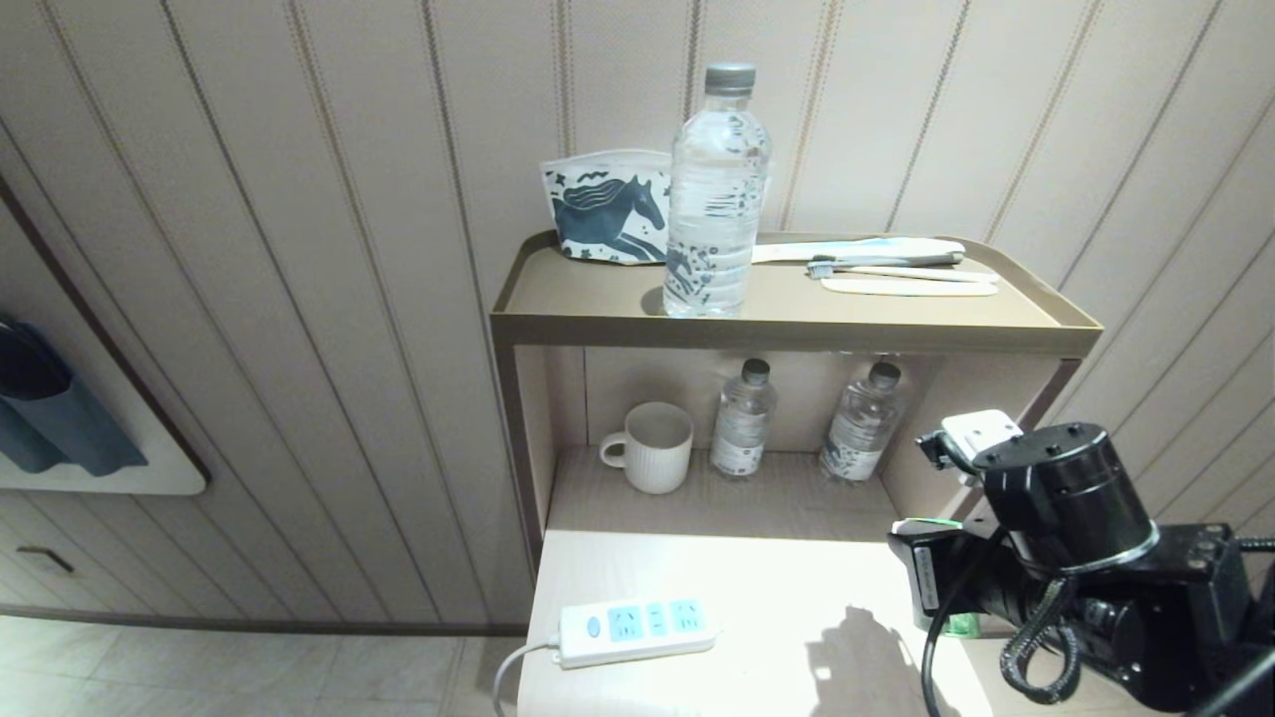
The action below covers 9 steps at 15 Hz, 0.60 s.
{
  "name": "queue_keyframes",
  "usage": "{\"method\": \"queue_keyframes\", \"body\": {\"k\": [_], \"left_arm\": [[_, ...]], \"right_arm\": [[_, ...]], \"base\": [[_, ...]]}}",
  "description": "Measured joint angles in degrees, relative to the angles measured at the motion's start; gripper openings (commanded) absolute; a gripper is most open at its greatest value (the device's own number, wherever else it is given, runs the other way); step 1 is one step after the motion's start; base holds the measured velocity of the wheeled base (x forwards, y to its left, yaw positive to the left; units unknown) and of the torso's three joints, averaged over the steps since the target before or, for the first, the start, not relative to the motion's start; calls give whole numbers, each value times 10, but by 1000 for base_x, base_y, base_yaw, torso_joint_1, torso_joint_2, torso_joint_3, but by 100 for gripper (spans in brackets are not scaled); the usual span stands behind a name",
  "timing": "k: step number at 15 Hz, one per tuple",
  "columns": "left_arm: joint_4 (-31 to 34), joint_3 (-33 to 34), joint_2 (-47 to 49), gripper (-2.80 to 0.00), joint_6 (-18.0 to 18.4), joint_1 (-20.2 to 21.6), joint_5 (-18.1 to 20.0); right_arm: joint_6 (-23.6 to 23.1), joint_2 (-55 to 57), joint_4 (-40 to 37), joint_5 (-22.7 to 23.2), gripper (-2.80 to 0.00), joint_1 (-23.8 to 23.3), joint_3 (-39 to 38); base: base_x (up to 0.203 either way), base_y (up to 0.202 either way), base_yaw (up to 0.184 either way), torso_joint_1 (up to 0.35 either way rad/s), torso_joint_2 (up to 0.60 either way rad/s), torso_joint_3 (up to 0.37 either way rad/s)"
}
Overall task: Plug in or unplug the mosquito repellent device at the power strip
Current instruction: Place the mosquito repellent liquid on the table
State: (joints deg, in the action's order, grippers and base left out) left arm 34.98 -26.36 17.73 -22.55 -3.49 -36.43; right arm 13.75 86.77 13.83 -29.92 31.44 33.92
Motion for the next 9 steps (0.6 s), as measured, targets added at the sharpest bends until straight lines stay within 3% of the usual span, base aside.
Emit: {"method": "queue_keyframes", "body": {"k": [3,9], "left_arm": [[-49,49,-95,-280,79,27,86],[-222,166,-172,-280,156,34,163]], "right_arm": [[-14,18,169,-9,-280,1,-92],[-56,145,534,-22,-280,12,-231]], "base": [[0,0,0,0,0,0],[0,0,0,0,0,0]]}}
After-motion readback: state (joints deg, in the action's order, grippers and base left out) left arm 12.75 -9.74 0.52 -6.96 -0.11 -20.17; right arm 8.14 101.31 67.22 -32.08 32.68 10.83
